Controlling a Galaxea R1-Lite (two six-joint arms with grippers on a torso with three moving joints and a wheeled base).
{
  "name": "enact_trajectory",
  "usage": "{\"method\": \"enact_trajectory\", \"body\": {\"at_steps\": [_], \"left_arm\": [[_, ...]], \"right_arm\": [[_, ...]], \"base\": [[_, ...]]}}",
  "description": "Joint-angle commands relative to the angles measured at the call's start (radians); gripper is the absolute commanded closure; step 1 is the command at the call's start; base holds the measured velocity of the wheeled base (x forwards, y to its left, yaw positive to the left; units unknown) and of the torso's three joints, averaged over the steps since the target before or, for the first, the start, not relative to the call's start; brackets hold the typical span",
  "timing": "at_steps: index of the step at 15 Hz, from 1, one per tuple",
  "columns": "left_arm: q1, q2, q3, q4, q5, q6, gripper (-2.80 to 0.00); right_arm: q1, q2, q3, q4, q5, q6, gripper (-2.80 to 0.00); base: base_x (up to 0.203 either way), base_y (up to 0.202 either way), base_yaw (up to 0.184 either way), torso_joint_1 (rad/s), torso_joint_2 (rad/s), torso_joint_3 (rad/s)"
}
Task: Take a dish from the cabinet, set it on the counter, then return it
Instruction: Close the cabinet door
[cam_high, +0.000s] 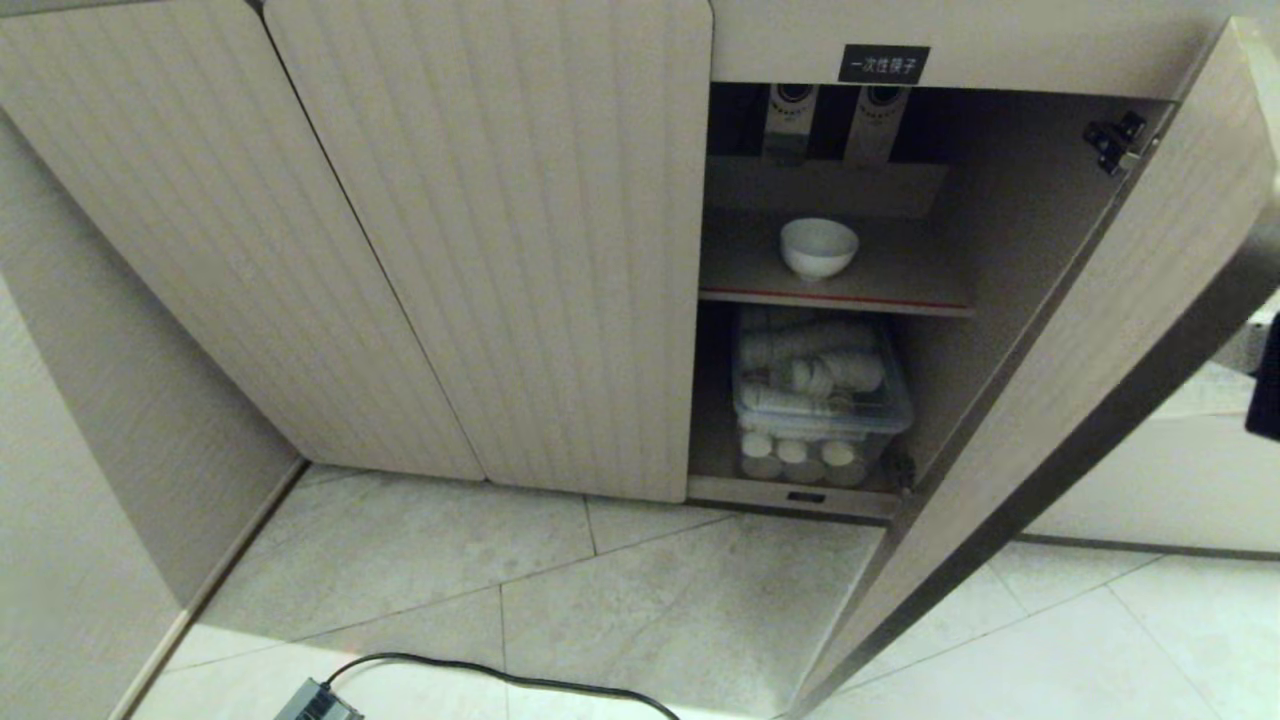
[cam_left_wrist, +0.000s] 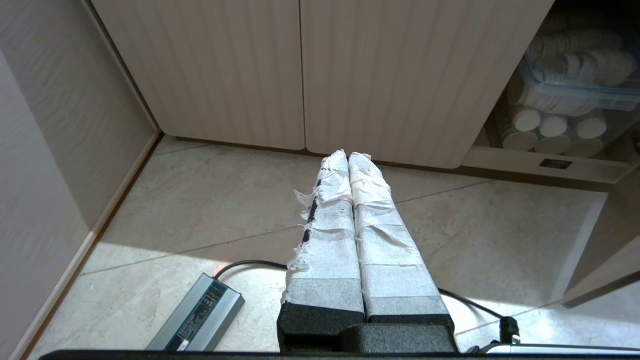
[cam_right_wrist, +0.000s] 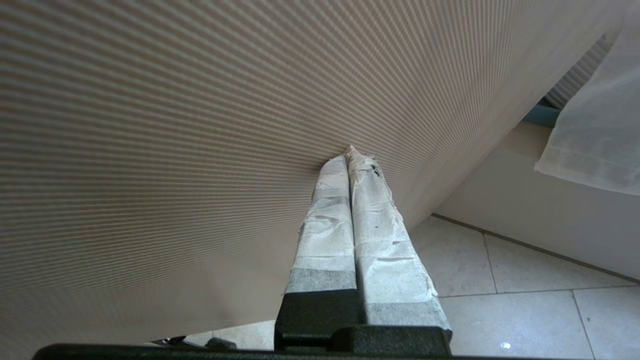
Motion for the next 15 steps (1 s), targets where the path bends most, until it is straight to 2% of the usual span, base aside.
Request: {"method": "enact_trajectory", "body": {"at_steps": [1,11,15], "left_arm": [[0.000,0.000,0.000,0.000,0.001,-0.001,0.00],[0.000,0.000,0.000,-0.001,0.001,-0.001,0.00],[0.000,0.000,0.000,-0.001,0.001,-0.001,0.00]], "right_arm": [[-0.001,0.049,-0.018,-0.002,-0.002,0.001,0.00],[-0.004,0.215,-0.108,-0.077,-0.007,0.010,0.00],[-0.013,0.278,-0.158,-0.119,-0.046,0.039,0.00]], "base": [[0.000,0.000,0.000,0.000,0.00,0.000],[0.000,0.000,0.000,0.000,0.00,0.000],[0.000,0.000,0.000,0.000,0.00,0.000]]}}
